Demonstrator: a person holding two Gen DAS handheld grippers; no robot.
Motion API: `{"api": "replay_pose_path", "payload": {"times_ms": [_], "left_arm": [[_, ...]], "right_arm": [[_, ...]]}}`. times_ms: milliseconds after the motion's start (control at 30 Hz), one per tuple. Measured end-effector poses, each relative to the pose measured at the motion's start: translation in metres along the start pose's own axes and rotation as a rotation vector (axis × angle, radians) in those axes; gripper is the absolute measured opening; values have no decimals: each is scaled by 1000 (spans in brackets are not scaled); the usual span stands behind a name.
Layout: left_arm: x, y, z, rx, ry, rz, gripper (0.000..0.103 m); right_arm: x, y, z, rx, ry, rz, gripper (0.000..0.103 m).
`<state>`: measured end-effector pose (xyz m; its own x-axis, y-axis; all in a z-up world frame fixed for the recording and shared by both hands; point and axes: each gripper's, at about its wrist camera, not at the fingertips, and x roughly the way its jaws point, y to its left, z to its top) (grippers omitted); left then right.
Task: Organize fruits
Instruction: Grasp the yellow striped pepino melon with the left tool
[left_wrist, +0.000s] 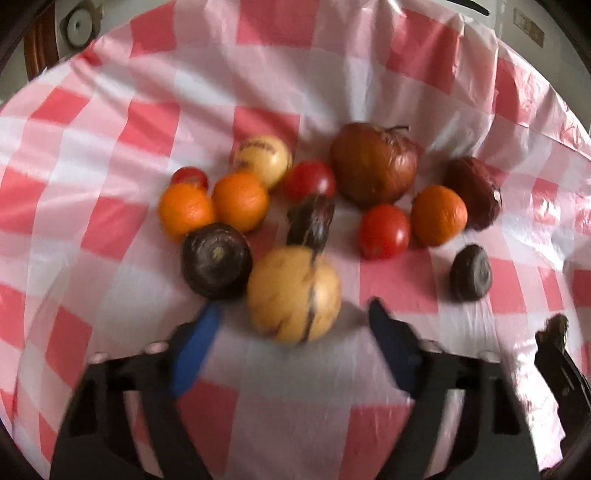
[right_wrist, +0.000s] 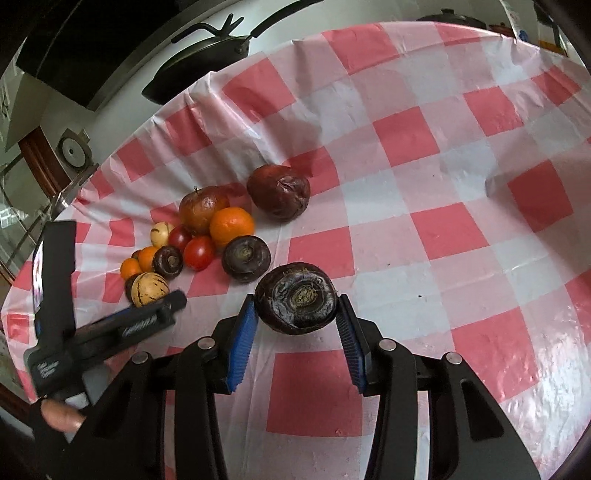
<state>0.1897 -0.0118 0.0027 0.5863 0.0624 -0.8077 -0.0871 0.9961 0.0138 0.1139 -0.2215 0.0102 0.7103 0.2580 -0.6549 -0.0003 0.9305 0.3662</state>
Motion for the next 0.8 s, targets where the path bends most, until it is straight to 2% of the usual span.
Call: {"api": "replay_pose_path", "payload": {"times_ms": [33,100,533,800], "left_arm": [[0,-2,1,13,-20,6,49],[0,-2,0,24,-34,6,44],[-42,9,-29,-40,-145,-103,44],[-80,9,-59,-22,-218,-104,44]], "right_arm": [[2,-3,0,15,8,5,44],[3,-8,0,36,15,11,44],[1,-13,-3,67,-1,28,44],[-1,-14,-3,69,-14,23,44]]}}
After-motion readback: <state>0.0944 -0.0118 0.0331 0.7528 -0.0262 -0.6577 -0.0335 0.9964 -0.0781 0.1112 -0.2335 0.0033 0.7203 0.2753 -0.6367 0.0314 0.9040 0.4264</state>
